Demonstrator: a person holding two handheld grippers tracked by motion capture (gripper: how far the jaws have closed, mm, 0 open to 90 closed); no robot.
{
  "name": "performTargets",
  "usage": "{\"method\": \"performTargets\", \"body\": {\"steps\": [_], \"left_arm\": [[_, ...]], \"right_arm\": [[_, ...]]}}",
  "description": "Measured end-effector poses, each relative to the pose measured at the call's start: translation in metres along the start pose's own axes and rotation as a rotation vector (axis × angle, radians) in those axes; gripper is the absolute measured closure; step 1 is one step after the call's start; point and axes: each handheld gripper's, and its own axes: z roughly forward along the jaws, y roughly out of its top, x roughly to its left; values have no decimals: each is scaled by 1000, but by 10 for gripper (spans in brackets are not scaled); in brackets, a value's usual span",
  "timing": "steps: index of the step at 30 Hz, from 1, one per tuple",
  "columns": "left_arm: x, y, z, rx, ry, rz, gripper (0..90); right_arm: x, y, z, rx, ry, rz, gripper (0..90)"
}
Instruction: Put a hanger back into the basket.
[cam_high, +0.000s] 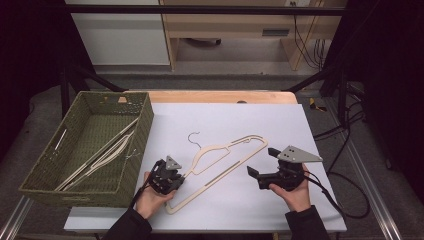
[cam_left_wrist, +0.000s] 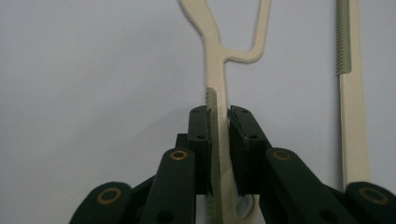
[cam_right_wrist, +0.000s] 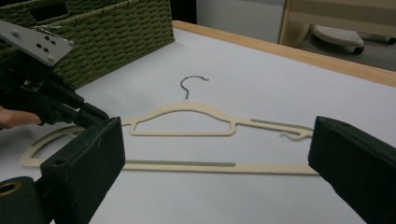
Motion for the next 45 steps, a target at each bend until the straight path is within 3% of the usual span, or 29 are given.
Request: {"method": "performTargets", "body": {"steps": [4,8,11,15,21,26,31,35,38,45], "left_arm": [[-1,-1,-1,-12,5,6,792],[-5,0,-9,-41,34,41,793],[-10,3,-20,-93,86,71,793],[-14,5,-32,-136,102,94,793],[-16,7,-41,-154,111,117,793],[-18,8,-45,-169,117,118,793],[-19,9,-48,-164,117,138,793],[-20,9,-49,-178,123,126,793],[-20,9,-49,-174,109,122,793],[-20,10,-49,-174,123,131,793]], "right_arm": [[6,5,12,19,10,-9,47],[12,14,30,25,28,-12,53],[16,21,47,26,48,-3,62],[24,30,73,41,71,-4,69],[33,39,110,68,91,3,88],[35,44,140,84,76,38,136],[34,43,166,130,52,44,183],[32,43,183,168,21,46,239],[30,43,194,197,11,45,307],[31,45,211,236,2,28,414]]}}
